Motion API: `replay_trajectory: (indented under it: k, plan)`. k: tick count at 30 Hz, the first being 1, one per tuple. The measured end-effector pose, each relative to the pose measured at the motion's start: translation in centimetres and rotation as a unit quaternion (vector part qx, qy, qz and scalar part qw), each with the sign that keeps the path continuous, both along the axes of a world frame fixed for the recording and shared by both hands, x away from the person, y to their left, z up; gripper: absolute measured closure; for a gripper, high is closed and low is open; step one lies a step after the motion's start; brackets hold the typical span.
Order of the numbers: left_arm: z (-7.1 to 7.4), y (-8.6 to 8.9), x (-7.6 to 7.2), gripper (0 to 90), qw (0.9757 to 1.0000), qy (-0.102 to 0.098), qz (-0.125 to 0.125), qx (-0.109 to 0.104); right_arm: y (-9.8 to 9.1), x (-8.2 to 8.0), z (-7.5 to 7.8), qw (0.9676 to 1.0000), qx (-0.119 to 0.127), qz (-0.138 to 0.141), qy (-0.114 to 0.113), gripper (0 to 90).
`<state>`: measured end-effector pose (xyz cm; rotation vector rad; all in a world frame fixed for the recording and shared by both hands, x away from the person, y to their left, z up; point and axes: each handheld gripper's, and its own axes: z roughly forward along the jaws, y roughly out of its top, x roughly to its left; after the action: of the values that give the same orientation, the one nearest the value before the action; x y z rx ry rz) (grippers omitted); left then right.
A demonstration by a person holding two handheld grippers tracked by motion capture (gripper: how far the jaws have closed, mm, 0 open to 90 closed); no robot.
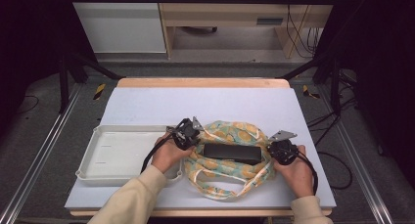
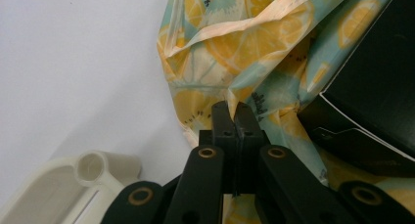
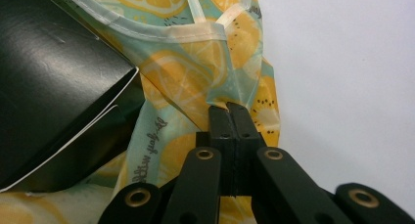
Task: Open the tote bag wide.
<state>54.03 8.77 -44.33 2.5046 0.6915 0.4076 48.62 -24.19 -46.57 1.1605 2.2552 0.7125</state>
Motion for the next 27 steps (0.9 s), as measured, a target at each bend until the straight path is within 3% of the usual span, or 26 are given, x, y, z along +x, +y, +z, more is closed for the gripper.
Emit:
replay_trajectory:
  k: [23, 27]
  plan:
    - [-0.91, -0.32, 0.13, 90.0, 0.9996, 0.015, -0.006, 0.022, -0.18, 0.01, -0.38, 1.0, 0.0, -0.002, 0.007, 90.0]
    - [-0.97, -0.14, 0.16, 90.0, 0.9997, 0.021, -0.001, 0.007, -0.23, -0.01, -0.39, 1.0, 0.0, -0.002, 0.002, 90.0]
